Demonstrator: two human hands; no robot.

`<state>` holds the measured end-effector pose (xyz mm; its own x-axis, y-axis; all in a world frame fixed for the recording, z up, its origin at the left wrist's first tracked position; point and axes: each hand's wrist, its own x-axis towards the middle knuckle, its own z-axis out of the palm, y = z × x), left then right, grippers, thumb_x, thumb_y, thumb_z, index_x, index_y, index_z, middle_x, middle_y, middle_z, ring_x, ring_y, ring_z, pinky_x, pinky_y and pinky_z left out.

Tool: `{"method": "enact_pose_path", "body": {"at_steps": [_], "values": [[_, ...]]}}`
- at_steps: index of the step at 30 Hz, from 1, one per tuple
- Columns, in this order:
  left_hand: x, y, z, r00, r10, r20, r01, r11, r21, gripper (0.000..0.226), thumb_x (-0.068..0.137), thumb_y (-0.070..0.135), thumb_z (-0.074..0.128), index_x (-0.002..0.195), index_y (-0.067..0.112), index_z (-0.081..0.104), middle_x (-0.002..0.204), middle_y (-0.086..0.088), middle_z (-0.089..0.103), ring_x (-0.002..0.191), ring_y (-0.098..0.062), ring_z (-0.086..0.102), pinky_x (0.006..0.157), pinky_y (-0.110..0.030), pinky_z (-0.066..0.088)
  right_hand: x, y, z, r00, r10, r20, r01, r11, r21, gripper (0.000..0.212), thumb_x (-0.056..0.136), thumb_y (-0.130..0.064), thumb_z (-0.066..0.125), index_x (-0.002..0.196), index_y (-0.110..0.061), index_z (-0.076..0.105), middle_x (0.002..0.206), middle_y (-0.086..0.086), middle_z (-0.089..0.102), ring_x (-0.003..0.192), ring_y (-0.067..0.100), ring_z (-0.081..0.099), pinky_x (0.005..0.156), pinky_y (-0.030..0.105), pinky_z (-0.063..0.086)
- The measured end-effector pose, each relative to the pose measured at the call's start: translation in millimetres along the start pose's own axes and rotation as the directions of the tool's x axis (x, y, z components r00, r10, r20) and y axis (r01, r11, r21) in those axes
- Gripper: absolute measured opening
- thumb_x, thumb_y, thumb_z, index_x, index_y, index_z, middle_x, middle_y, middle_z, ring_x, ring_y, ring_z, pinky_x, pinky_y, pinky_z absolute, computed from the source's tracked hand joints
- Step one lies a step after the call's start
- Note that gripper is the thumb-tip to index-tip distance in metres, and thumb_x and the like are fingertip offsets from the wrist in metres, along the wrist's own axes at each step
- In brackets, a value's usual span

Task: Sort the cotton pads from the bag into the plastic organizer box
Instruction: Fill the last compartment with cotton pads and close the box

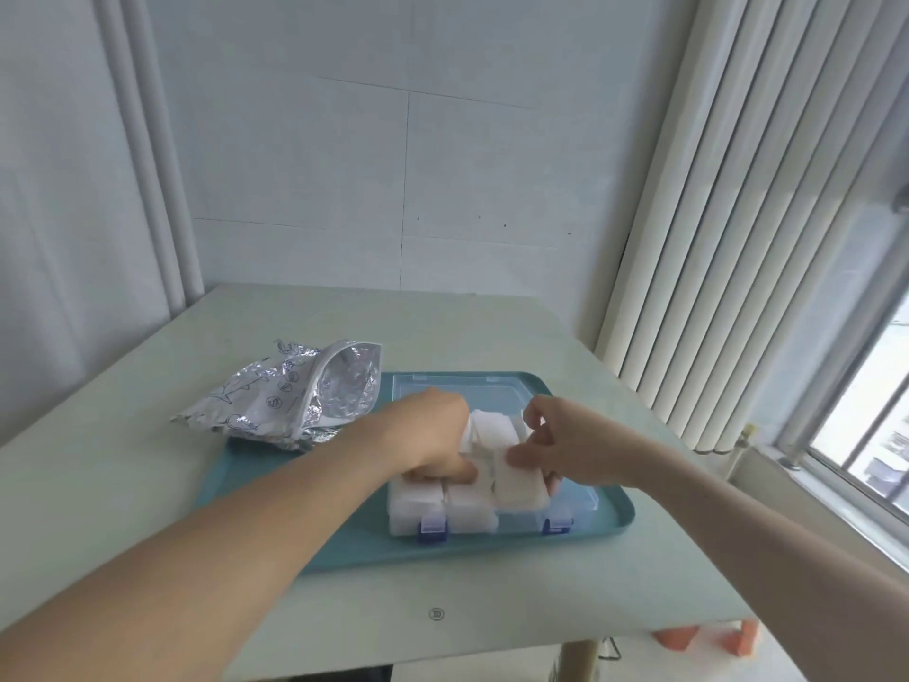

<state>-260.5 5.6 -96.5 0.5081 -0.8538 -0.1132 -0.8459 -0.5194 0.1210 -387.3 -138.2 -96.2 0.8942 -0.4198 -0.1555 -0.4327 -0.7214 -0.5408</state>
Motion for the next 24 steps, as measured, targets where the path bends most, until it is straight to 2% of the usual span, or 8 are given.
{"method": "enact_pose_path", "body": {"at_steps": [3, 5, 7, 9, 14, 17, 21, 24], "values": [[-2, 3, -1, 0.999, -0.014, 0.031, 0.014, 1.000, 0.002, 0.039, 0.080, 0.034, 0.070, 0.058, 0.014, 0.045, 0.057, -0.003, 0.051, 0.051, -0.024, 0.049, 0.047, -0.025, 0.035, 0, -2, 4, 1.000, 0.028, 0.015, -0.027, 0.998, -0.060, 0.030, 0.092, -0.032, 0.071, 0.085, -0.022, 0.044, 0.068, 0.002, 0.070, 0.050, 0.011, 0.058, 0.046, 0.014, 0.035], [-3, 4, -2, 0.999, -0.011, 0.031, 0.010, 1.000, 0.010, 0.040, 0.081, 0.034, 0.069, 0.056, 0.013, 0.047, 0.055, -0.002, 0.052, 0.050, -0.023, 0.050, 0.045, -0.024, 0.034, -1, -1, 7, 0.996, 0.084, 0.032, -0.085, 0.996, 0.038, 0.025, 0.087, -0.028, 0.076, 0.093, -0.017, 0.054, 0.070, 0.003, 0.071, 0.055, 0.013, 0.063, 0.063, 0.019, 0.050], [-5, 4, -3, 0.999, -0.007, 0.033, 0.007, 1.000, 0.005, 0.041, 0.082, 0.034, 0.069, 0.055, 0.013, 0.048, 0.052, -0.002, 0.053, 0.050, -0.022, 0.051, 0.044, -0.024, 0.035, -3, 0, 10, 0.988, 0.152, 0.037, -0.156, 0.975, 0.159, 0.040, 0.085, -0.021, 0.079, 0.112, 0.002, 0.060, 0.079, 0.009, 0.068, 0.064, 0.022, 0.067, 0.076, 0.027, 0.057], [-5, 4, -4, 0.999, -0.013, 0.043, 0.013, 1.000, 0.002, 0.041, 0.083, 0.034, 0.069, 0.055, 0.012, 0.050, 0.052, -0.001, 0.055, 0.050, -0.022, 0.053, 0.044, -0.023, 0.036, -5, 0, 16, 0.980, 0.198, 0.001, -0.196, 0.972, 0.131, 0.049, 0.083, -0.019, 0.080, 0.110, 0.014, 0.056, 0.079, 0.010, 0.058, 0.063, 0.022, 0.059, 0.070, 0.027, 0.051], [-4, 2, -2, 0.999, -0.010, 0.042, 0.012, 0.999, -0.046, 0.039, 0.082, 0.033, 0.069, 0.054, 0.012, 0.052, 0.049, 0.000, 0.057, 0.050, -0.022, 0.057, 0.049, -0.023, 0.043, -8, -3, 25, 0.966, 0.181, -0.186, -0.182, 0.983, 0.010, 0.044, 0.067, -0.031, 0.089, 0.075, -0.011, 0.051, 0.067, 0.006, 0.050, 0.062, 0.018, 0.040, 0.059, 0.027, 0.031], [-4, 1, -1, 0.999, -0.017, 0.047, 0.020, 0.997, -0.069, 0.037, 0.083, 0.032, 0.068, 0.055, 0.012, 0.054, 0.049, 0.000, 0.060, 0.050, -0.021, 0.058, 0.051, -0.023, 0.046, -8, -2, 28, 0.954, 0.150, -0.260, -0.157, 0.988, -0.004, 0.043, 0.064, -0.031, 0.093, 0.062, -0.011, 0.055, 0.058, -0.001, 0.055, 0.055, 0.017, 0.047, 0.053, 0.026, 0.038], [-7, 1, -5, 0.997, 0.002, 0.079, 0.008, 0.993, -0.122, 0.036, 0.088, 0.040, 0.064, 0.064, 0.012, 0.063, 0.052, 0.001, 0.065, 0.051, -0.018, 0.060, 0.055, -0.022, 0.048, -6, -6, 27, 0.968, 0.037, -0.249, -0.087, 0.977, -0.193, 0.028, 0.078, -0.021, 0.082, 0.060, -0.023, 0.061, 0.062, -0.007, 0.063, 0.074, 0.017, 0.064, 0.066, 0.028, 0.051], [-9, -5, -9, 0.998, 0.030, 0.061, -0.013, 0.964, -0.267, 0.040, 0.091, 0.041, 0.061, 0.074, 0.007, 0.070, 0.057, 0.002, 0.069, 0.047, -0.013, 0.059, 0.053, -0.021, 0.046, -3, -9, 25, 0.981, 0.015, -0.193, -0.087, 0.925, -0.369, 0.024, 0.079, -0.024, 0.083, 0.067, -0.025, 0.063, 0.075, -0.004, 0.067, 0.077, 0.016, 0.059, 0.061, 0.023, 0.044]]}}
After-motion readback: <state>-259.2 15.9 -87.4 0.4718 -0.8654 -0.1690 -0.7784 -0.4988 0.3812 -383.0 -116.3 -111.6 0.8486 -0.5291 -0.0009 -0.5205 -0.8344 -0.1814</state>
